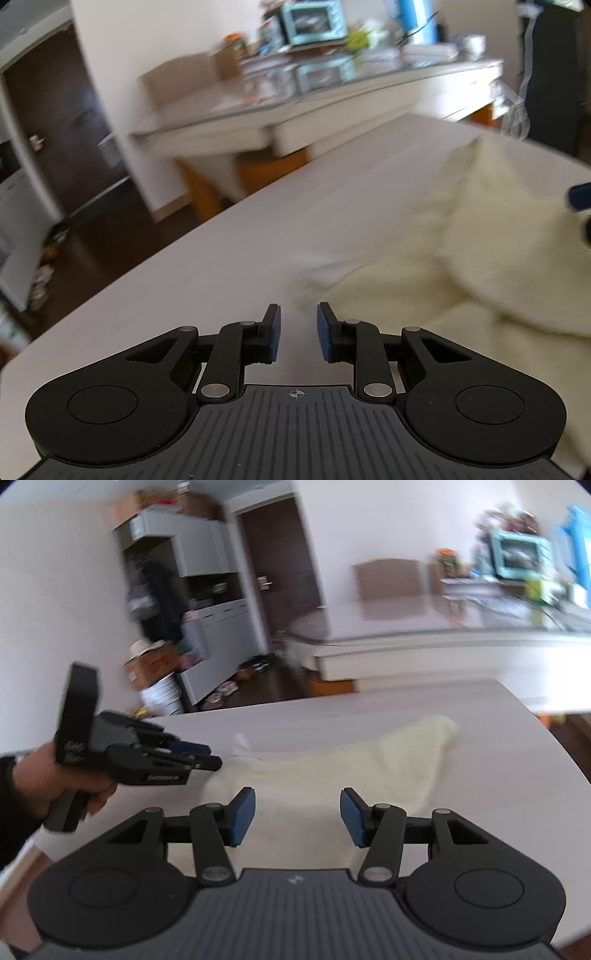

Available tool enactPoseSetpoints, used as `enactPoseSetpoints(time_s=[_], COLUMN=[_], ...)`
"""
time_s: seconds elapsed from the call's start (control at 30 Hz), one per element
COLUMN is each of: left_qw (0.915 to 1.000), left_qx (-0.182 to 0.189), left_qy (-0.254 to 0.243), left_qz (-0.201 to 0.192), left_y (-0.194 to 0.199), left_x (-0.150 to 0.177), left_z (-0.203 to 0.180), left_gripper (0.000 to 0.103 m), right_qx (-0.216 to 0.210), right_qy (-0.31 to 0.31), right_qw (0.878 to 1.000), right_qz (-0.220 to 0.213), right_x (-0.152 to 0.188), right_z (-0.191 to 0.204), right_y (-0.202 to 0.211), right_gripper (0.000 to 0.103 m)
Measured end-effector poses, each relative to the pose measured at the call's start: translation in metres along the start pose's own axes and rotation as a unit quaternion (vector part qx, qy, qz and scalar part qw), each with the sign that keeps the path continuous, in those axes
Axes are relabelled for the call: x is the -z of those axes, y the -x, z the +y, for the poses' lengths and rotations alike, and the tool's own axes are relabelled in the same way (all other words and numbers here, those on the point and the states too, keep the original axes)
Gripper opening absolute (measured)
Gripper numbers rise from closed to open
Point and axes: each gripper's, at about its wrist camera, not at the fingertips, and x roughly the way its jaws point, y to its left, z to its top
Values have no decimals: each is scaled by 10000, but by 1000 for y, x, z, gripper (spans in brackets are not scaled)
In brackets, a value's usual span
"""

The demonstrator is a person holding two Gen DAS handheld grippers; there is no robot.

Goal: Fold towel
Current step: 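Lower the towel onto the table and open both tools, then grasp the towel edge with the right tool and pull it flat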

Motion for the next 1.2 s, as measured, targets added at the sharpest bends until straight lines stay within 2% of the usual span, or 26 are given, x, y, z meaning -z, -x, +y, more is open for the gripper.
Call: enactPoseSetpoints(time_s=[0.07,0.17,0.3,0.37,0.4,0.5,0.67,0.93,1.03,1.1,1.2], left_qw=[9997,9980,9968,9961,9957,9941,9920,9870,9838,9846,9885], left_qx=[-60,60,331,489,555,806,1019,1090,1303,1365,1382], left_qy=[246,577,592,565,559,486,412,781,923,818,337], left_qz=[-29,-265,-428,-469,-484,-530,-618,-888,-819,-719,-505], left_y=[3,20,31,33,33,30,15,26,25,22,14], left_x=[3,5,7,6,5,0,-7,-18,-22,-24,-23], left_z=[14,24,16,10,7,-6,-24,-19,-17,-23,-45], left_gripper=[25,25,25,25,25,27,30,35,35,35,35], right_qx=[-87,-81,117,271,316,390,257,197,207,214,246], right_qy=[338,656,1122,1144,1095,890,480,156,175,224,177], right_qw=[9993,9973,9912,9901,9904,9931,9970,9989,9991,9990,9993], right_qz=[120,325,691,762,780,650,542,400,316,309,211], right_x=[-9,-15,-13,-11,-10,-12,-16,-14,-13,-12,-11], right_z=[15,28,46,47,45,36,17,5,6,8,8], right_y=[-21,-42,-77,-84,-85,-74,-49,-28,-23,-21,-16], right_gripper=[54,54,54,38,21,14,14,14,13,13,13])
